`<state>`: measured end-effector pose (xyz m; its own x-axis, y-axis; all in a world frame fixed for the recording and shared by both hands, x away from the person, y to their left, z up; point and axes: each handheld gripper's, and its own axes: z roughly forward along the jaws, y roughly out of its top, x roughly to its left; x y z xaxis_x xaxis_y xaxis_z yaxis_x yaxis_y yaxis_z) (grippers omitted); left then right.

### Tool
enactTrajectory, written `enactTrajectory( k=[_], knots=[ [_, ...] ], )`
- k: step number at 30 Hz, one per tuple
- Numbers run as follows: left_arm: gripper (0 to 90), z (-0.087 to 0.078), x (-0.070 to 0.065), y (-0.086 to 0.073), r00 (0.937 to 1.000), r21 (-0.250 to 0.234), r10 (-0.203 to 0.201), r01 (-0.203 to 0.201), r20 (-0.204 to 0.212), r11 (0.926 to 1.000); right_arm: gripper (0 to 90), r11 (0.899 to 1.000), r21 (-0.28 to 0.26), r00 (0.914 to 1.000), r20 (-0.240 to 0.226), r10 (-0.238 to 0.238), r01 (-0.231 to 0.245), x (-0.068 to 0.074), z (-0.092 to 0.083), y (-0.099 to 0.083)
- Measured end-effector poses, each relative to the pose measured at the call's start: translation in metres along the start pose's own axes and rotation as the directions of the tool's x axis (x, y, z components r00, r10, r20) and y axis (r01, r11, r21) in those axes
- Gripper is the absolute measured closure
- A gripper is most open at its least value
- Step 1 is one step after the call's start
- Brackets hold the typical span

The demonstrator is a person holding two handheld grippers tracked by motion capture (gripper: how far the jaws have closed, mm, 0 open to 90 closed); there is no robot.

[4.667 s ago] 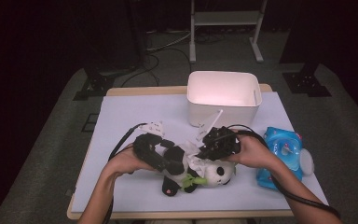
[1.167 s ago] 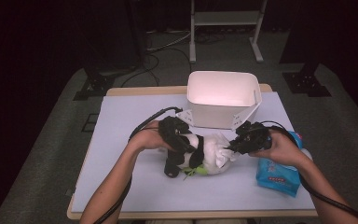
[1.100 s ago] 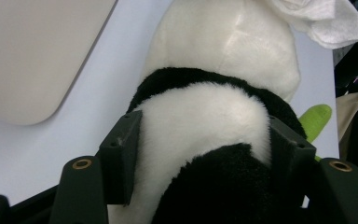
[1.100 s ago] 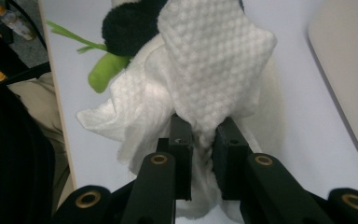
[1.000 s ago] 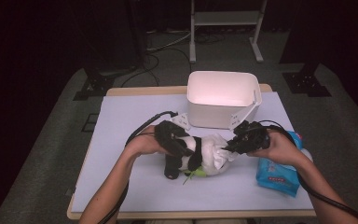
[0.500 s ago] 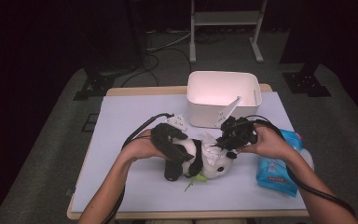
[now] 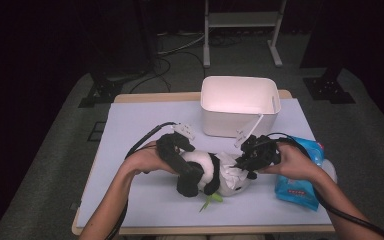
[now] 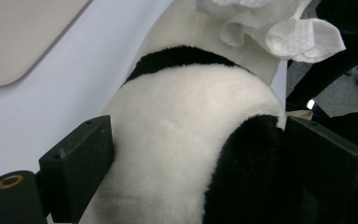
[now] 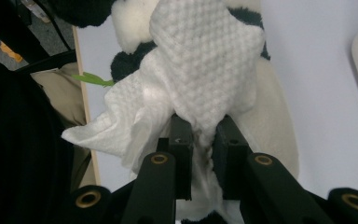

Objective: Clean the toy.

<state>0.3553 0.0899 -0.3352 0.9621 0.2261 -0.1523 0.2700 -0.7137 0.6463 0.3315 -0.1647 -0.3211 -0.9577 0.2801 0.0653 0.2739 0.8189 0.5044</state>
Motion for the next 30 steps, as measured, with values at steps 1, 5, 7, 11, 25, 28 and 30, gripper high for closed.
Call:
enactTrajectory(
  k=[1, 5, 7, 11, 25, 28, 30],
  knots=[
    [9.1, 0.001, -0.001, 0.000, 1.0000, -0.001, 0.002, -0.002, 0.001, 1.0000, 78.9, 1.000, 0.001, 1.0000, -0.002, -0.003, 0.003, 0.001, 0.000, -0.001],
    [9.2, 0.004, -0.002, 0.005, 0.9997, 0.010, 0.023, -0.023, -0.005, 0.9997, 79.1, 1.000, 0.003, 1.0000, -0.009, 0.002, -0.002, 0.003, 0.001, -0.006],
    [9.6, 0.004, -0.003, 0.009, 0.9992, 0.022, 0.037, -0.037, -0.016, 0.9991, 79.3, 1.000, 0.000, 0.9999, -0.010, 0.006, -0.006, 0.005, 0.001, -0.009],
    [9.5, 0.005, -0.004, 0.014, 0.9986, 0.035, 0.050, -0.049, -0.015, 0.9982, 79.3, 1.000, -0.004, 0.9998, -0.017, 0.012, -0.012, 0.007, 0.002, -0.014],
    [9.5, 0.010, 0.000, 0.025, 0.9957, 0.064, 0.083, -0.081, -0.041, 0.9947, 79.5, 1.000, -0.013, 0.9996, -0.027, 0.010, -0.010, 0.011, 0.006, -0.019],
    [9.6, 0.011, -0.001, 0.024, 0.9963, 0.069, 0.081, -0.079, -0.029, 0.9944, 79.5, 1.000, -0.012, 0.9993, -0.036, 0.013, -0.013, 0.011, 0.006, -0.018],
    [10.0, 0.011, -0.002, 0.021, 0.9964, 0.066, 0.081, -0.080, -0.024, 0.9946, 79.4, 1.000, -0.014, 0.9991, -0.042, 0.001, -0.001, 0.010, 0.006, -0.017]
  ],
)
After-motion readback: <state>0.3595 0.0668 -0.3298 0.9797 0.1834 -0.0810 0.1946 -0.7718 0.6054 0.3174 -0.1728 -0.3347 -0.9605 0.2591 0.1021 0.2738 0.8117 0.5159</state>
